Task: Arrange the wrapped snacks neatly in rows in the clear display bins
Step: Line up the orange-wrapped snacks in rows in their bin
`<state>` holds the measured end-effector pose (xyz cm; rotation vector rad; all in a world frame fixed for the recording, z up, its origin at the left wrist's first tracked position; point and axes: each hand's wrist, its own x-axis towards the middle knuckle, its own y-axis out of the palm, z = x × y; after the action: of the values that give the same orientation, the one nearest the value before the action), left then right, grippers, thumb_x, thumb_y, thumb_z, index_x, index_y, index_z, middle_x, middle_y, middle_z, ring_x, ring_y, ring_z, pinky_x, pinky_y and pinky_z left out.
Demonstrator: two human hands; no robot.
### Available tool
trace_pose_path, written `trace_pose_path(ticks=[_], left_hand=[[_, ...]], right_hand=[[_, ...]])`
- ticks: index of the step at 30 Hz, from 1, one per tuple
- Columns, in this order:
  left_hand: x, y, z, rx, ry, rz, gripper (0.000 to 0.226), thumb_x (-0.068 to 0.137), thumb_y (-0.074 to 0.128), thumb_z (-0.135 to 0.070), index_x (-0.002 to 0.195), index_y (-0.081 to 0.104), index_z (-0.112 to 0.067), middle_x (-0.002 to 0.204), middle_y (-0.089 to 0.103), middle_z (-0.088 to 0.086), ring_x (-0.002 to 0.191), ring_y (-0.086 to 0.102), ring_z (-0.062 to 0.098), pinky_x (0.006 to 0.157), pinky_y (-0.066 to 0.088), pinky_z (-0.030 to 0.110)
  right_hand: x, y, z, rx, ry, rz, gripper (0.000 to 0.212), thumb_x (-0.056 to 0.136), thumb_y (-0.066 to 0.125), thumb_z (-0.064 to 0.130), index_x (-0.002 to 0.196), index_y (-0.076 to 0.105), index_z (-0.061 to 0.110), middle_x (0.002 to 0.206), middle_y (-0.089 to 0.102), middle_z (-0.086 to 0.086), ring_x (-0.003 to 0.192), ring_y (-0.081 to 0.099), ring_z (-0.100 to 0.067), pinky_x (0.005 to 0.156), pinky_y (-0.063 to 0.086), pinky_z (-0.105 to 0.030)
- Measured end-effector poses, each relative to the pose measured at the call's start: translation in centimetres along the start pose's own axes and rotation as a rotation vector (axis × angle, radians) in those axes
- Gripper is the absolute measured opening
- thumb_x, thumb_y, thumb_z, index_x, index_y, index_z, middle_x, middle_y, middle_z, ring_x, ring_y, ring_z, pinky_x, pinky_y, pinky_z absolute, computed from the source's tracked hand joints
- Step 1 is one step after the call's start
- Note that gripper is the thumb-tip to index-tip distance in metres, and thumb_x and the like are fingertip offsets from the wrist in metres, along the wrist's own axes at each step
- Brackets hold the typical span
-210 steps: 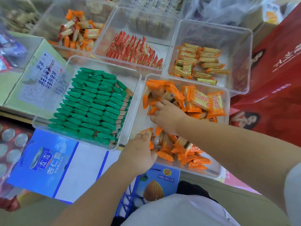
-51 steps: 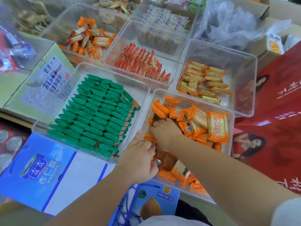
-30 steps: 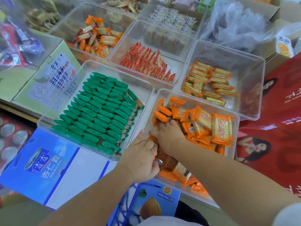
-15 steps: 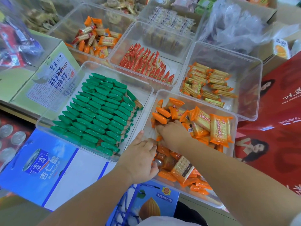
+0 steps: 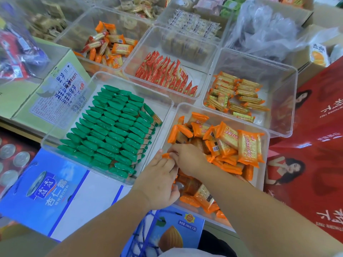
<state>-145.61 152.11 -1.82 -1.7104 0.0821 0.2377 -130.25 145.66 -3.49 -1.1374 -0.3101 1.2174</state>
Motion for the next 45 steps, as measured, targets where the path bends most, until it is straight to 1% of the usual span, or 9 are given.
trace_pose_path(ticks=[7,9,12,15,19,23,33,38,45], left_hand=[[0.2,-0.1,-0.1,-0.019,-0.049,0.035,0.066,0.081,0.04,-0.048,0.137,0.052,-0.014,0.16,0.029,0.02,0.148,0.025,0.035,0.124,-0.014,0.046],[0.3,0.0,0.0,-0.003,-0.042,0.053,0.062,0.082,0.04,-0.049,0.133,0.053,-0.016,0.16,0.031,0.02,0.147,0.028,0.036,0.123,-0.014,0.048],[0.3,0.1,0.2,0.016,-0.022,0.053,0.058,0.082,0.043,-0.049,0.127,0.055,-0.015,0.149,0.046,0.017,0.141,0.037,0.037,0.123,-0.012,0.051],[0.3,0.2,0.1,0.023,-0.017,0.024,0.063,0.081,0.044,-0.05,0.133,0.051,-0.015,0.136,0.054,0.012,0.131,0.044,0.034,0.124,-0.011,0.05],[0.3,0.2,0.0,0.007,-0.039,0.009,0.083,0.082,0.043,-0.048,0.156,0.028,-0.015,0.136,0.053,0.012,0.129,0.044,0.033,0.124,-0.006,0.051],[0.3,0.3,0.0,0.003,-0.049,0.011,0.083,0.082,0.043,-0.05,0.154,0.034,-0.011,0.141,0.048,0.009,0.132,0.041,0.029,0.123,-0.014,0.048],[0.4,0.5,0.1,0.009,-0.031,0.026,0.078,0.08,0.047,-0.052,0.143,0.051,-0.007,0.132,0.058,0.009,0.125,0.049,0.03,0.123,-0.015,0.048],[0.4,0.3,0.1,0.034,-0.032,0.023,0.084,0.082,0.041,-0.055,0.149,0.044,-0.004,0.135,0.057,0.011,0.13,0.046,0.03,0.122,-0.016,0.049],[0.3,0.3,0.0,0.03,-0.026,0.011,0.081,0.077,0.051,-0.054,0.141,0.054,-0.003,0.139,0.056,0.013,0.128,0.05,0.03,0.124,-0.008,0.049]], right_hand=[[1.0,-0.4,-1.2,-0.112,-0.02,0.22,0.033,0.103,0.034,0.033,0.109,0.061,0.015,0.106,0.067,-0.009,0.094,0.059,-0.028,0.079,0.041,-0.037],[1.2,-1.2,-1.6,-0.14,-0.029,0.289,0.031,0.102,0.036,0.029,0.115,0.061,0.015,0.109,0.066,-0.01,0.091,0.056,-0.027,0.079,0.045,-0.038],[0.8,-2.2,-2.5,-0.507,-0.114,0.294,0.018,0.096,0.046,0.028,0.108,0.059,0.021,0.109,0.067,-0.004,0.099,0.058,-0.026,0.091,0.044,-0.041],[-0.5,-2.0,-3.3,-0.794,-0.182,0.325,0.05,0.091,0.05,0.049,0.135,0.053,0.027,0.133,0.055,0.001,0.125,0.045,-0.025,0.109,0.028,-0.043],[-1.1,-1.2,-2.6,-0.903,-0.155,0.341,0.088,0.078,0.05,0.079,0.146,0.044,0.024,0.14,0.047,-0.004,0.128,0.038,-0.029,0.114,0.015,-0.049],[-1.0,0.5,-1.2,-0.993,-0.052,0.296,0.085,0.078,0.065,0.06,0.149,0.038,0.019,0.145,0.043,-0.006,0.13,0.034,-0.03,0.114,0.015,-0.053],[-2.0,-1.0,-2.7,-0.733,-0.119,0.095,0.027,0.092,0.053,0.027,0.116,0.066,0.023,0.112,0.063,0.003,0.11,0.05,-0.027,0.106,0.029,-0.046],[-2.3,-1.7,-3.0,-0.595,-0.086,0.038,0.024,0.097,0.049,0.024,0.118,0.062,0.023,0.11,0.063,0.0,0.112,0.052,-0.028,0.099,0.036,-0.043],[-0.7,-2.2,-1.1,-0.326,0.041,-0.095,0.031,0.103,0.044,0.045,0.116,0.06,0.021,0.108,0.059,-0.007,0.103,0.055,-0.03,0.08,0.046,-0.041]])
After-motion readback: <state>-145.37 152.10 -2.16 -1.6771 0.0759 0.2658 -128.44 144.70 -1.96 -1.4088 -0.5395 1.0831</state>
